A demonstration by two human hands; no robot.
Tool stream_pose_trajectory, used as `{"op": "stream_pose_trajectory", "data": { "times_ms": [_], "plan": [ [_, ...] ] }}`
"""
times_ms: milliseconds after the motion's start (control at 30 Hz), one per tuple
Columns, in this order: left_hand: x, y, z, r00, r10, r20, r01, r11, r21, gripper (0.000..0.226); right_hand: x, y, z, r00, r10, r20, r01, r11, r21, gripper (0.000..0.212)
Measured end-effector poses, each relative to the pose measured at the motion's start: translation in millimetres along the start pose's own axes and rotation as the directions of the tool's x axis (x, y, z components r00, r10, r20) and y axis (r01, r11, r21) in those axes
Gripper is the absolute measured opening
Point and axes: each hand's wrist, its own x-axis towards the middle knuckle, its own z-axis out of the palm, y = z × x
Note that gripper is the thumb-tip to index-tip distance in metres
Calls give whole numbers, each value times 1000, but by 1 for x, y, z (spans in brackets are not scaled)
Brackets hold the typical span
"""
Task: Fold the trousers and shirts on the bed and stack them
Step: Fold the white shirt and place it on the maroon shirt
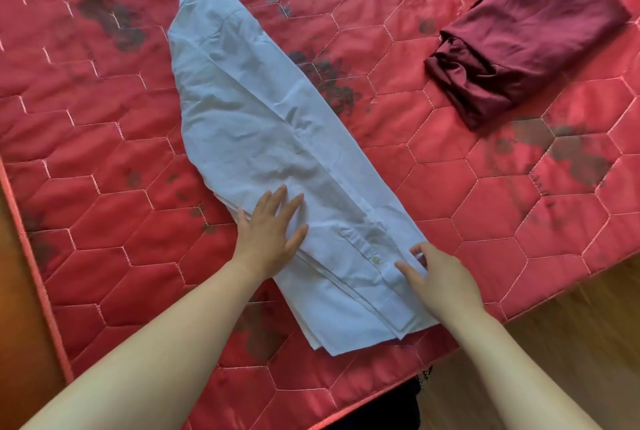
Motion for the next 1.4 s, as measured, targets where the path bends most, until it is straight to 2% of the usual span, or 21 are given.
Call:
{"op": "stream_pose_trajectory", "data": {
  "times_ms": [67, 167, 367, 467, 567, 633, 700, 900, 967, 1033, 1133, 1267, 1400],
  "plan": [
    [0, 0, -1, 999, 8, -39, -9, 999, -30, 57, 6, -9, 4, 992, -93, -91, 95, 995, 28, 40],
    [6, -7, -7, 991, 8, -130, -15, 998, -56, 57, 21, -43, 11, 935, -269, -232, 287, 957, 45, 43],
    [36, -40, -25, 943, -76, -323, 42, 993, -112, 56, 64, -144, 42, 791, -546, -277, 547, 833, -81, 52],
    [58, -55, -27, 914, -68, -400, 30, 994, -102, 54, 96, -163, 59, 756, -628, -182, 594, 776, -212, 53],
    [76, -72, -17, 942, -43, -334, 37, 999, -24, 56, 127, -138, 68, 794, -592, -137, 515, 776, -364, 54],
    [82, -82, -6, 971, -13, -237, 35, 995, 88, 61, 131, -124, 68, 796, -583, -164, 490, 779, -392, 57],
    [85, -87, -2, 979, -3, -203, 27, 993, 116, 61, 129, -123, 66, 795, -587, -154, 500, 778, -381, 58],
    [67, -64, -22, 994, -44, -104, 52, 996, 75, 66, 103, -98, 45, 864, -485, -135, 427, 848, -314, 58],
    [45, -42, -26, 989, -17, -149, 17, 1000, 3, 63, 88, -84, 25, 841, -513, -172, 466, 848, -251, 58],
    [18, -15, -25, 980, -27, -199, -3, 989, -147, 62, 73, -66, 5, 808, -539, -236, 514, 842, -163, 59],
    [-17, 22, -10, 968, -134, -213, 63, 949, -310, 65, 58, -35, -18, 809, -515, -283, 524, 850, -49, 60],
    [-50, 65, 27, 933, -318, -166, 226, 880, -418, 52, 49, 10, -28, 842, -505, -188, 509, 860, -28, 60],
    [-77, 106, 62, 821, -545, -170, 401, 763, -507, 47, 44, 49, -25, 858, -510, -66, 507, 860, -57, 62]
  ]
}}
